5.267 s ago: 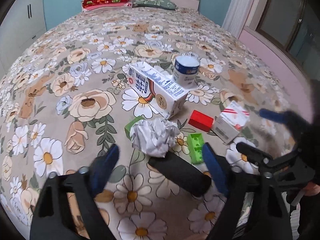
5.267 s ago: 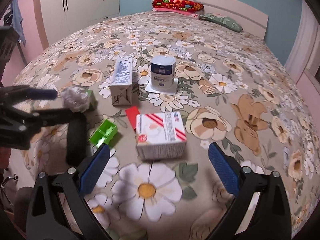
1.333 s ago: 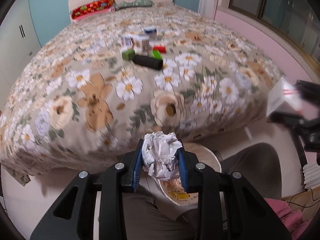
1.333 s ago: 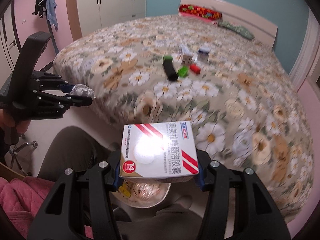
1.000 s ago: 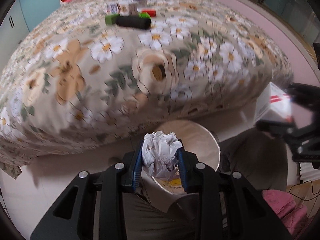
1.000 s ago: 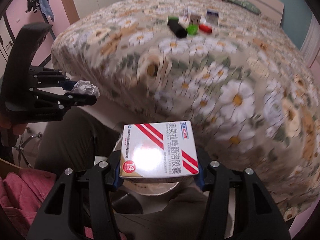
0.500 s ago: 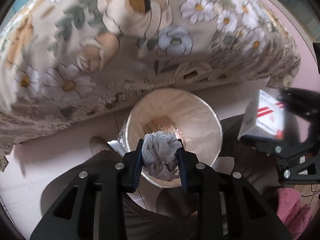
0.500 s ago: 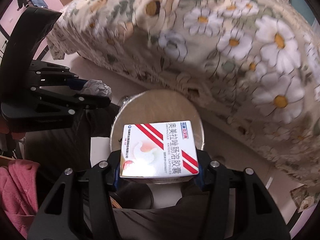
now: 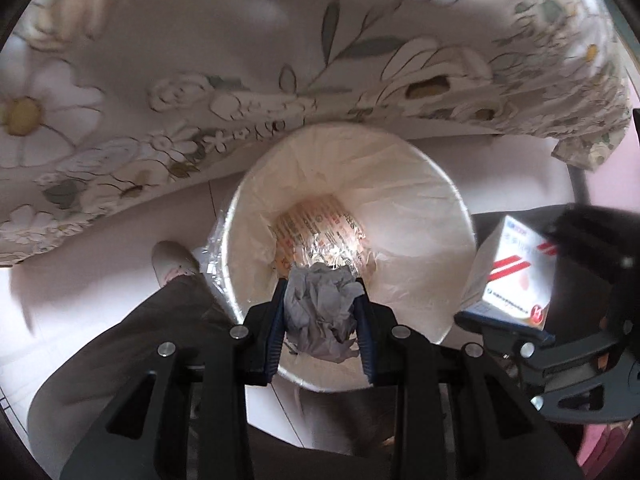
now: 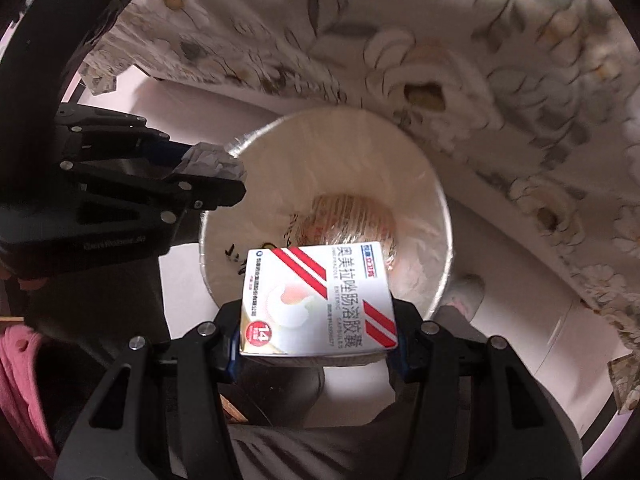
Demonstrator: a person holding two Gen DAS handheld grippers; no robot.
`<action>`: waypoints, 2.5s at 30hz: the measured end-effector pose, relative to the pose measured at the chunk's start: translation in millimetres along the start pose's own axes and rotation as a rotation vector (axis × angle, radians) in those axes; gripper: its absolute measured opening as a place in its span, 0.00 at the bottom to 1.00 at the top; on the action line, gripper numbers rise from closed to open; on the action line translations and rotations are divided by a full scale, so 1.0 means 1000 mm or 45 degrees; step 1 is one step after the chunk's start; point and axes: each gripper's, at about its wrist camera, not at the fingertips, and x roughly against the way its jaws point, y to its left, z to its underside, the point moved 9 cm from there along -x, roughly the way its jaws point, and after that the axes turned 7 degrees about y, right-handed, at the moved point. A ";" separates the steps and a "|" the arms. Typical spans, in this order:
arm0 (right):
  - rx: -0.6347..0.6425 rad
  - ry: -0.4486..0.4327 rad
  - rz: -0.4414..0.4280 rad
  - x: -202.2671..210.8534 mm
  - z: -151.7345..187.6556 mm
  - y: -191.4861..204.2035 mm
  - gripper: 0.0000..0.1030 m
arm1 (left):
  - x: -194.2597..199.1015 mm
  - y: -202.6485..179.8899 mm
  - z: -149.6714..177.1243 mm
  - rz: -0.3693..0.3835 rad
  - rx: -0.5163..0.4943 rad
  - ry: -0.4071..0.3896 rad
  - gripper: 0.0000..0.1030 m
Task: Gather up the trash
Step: 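Open the left tool to drop the paper while the right tool drops the box into the bin, then raise both tools from the bin back toward the items on the bed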
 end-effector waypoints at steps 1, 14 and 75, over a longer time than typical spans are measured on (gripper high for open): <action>-0.010 0.017 -0.004 -0.006 -0.001 -0.001 0.53 | -0.007 0.000 -0.002 0.002 0.002 0.016 0.33; -0.102 0.229 0.019 -0.074 -0.008 -0.021 0.53 | -0.077 0.012 -0.013 0.064 0.085 0.199 0.33; -0.124 0.069 0.126 0.012 0.020 -0.017 0.64 | 0.048 0.022 0.006 -0.054 0.147 -0.045 0.67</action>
